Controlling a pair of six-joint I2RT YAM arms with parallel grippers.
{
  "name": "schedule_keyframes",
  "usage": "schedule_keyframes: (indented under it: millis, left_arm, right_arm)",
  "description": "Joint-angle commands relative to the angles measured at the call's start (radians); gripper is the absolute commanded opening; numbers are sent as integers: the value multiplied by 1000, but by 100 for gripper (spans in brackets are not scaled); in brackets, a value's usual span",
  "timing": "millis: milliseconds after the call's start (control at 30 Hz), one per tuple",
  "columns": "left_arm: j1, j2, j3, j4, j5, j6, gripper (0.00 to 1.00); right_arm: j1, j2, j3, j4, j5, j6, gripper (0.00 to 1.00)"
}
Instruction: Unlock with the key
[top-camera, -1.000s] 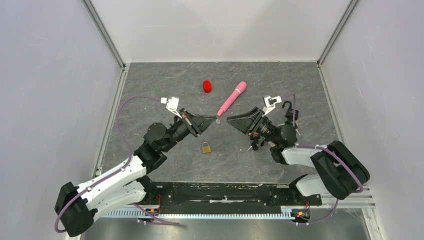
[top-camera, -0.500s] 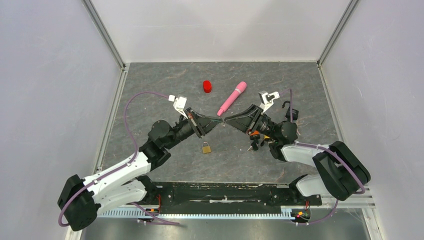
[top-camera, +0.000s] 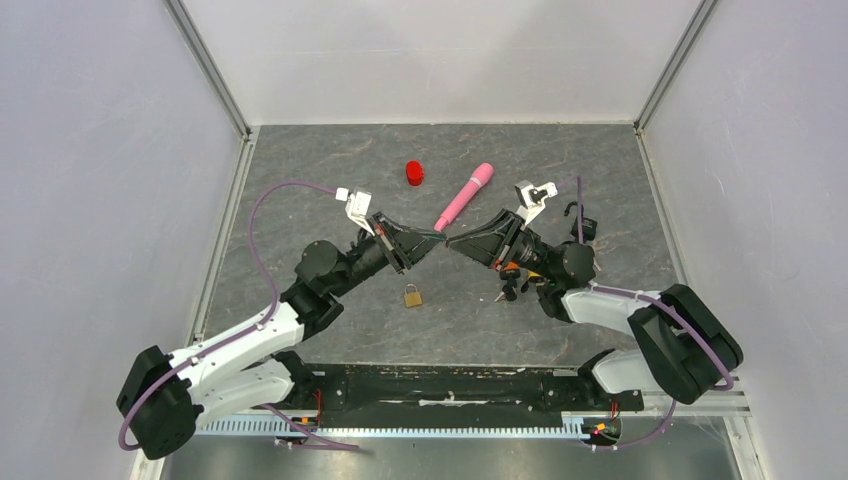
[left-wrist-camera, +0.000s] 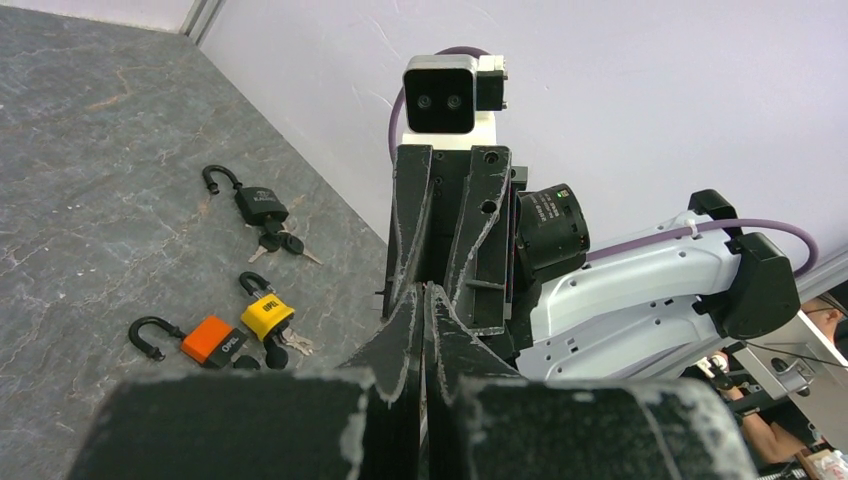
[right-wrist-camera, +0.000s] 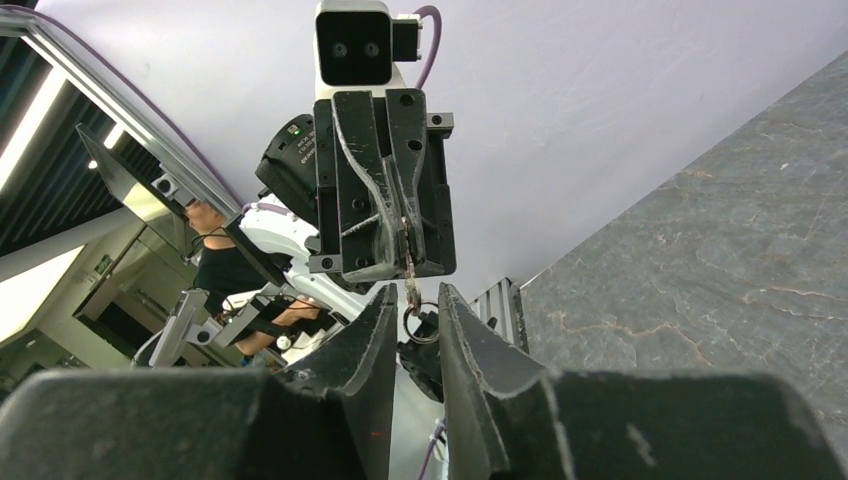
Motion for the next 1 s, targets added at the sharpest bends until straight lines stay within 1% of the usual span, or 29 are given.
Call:
schedule_keyframes:
  millis: [0,167,333,500,533,567,633,700,733,833,900,967]
  left_arm:
    - [-4,13,34,76,20,4,2]
    - [-6,16,30,91,21,-6,2]
    - [-6,13,25,98,12,-8,2]
    - [-6,1,21,83,-2,-4,2]
    - [-6,-4,20,74,-11,-1,5]
    - [-6,-10,16,62,-21,1,11]
    - [-6,-33,13,16,-53,13,27]
    - [-4,-66,21,-84,-93,37,47]
    - [-4,-87,30,-158,-125,47,57]
    - [-2,-146,77,-433,-260,74,78]
    - [-3,-170,124,-613,-339,86,88]
    - [-1,-184,169,-776,-397,92,93]
  right_arm:
    - [7,-24,43,460,-18,-2,21]
    - [17,-21,50,461,-21,-6,15]
    - [19,-19,50,461,-30,-7,0]
    - [20,-22,40,460,-32,-8,0]
    - [20,-24,39,460,-33,-10,0]
    - [20,-27,37,459,-35,-14,0]
    - [16,-36,27,440,-39,-32,0]
    - [13,-57,16,374,-45,-66,0]
    - [10,-71,7,330,-47,-95,0]
    - [4,-120,-27,200,-28,-190,0]
    - [3,-149,-47,118,-16,-243,0]
    - [3,-175,-55,4,-9,-290,0]
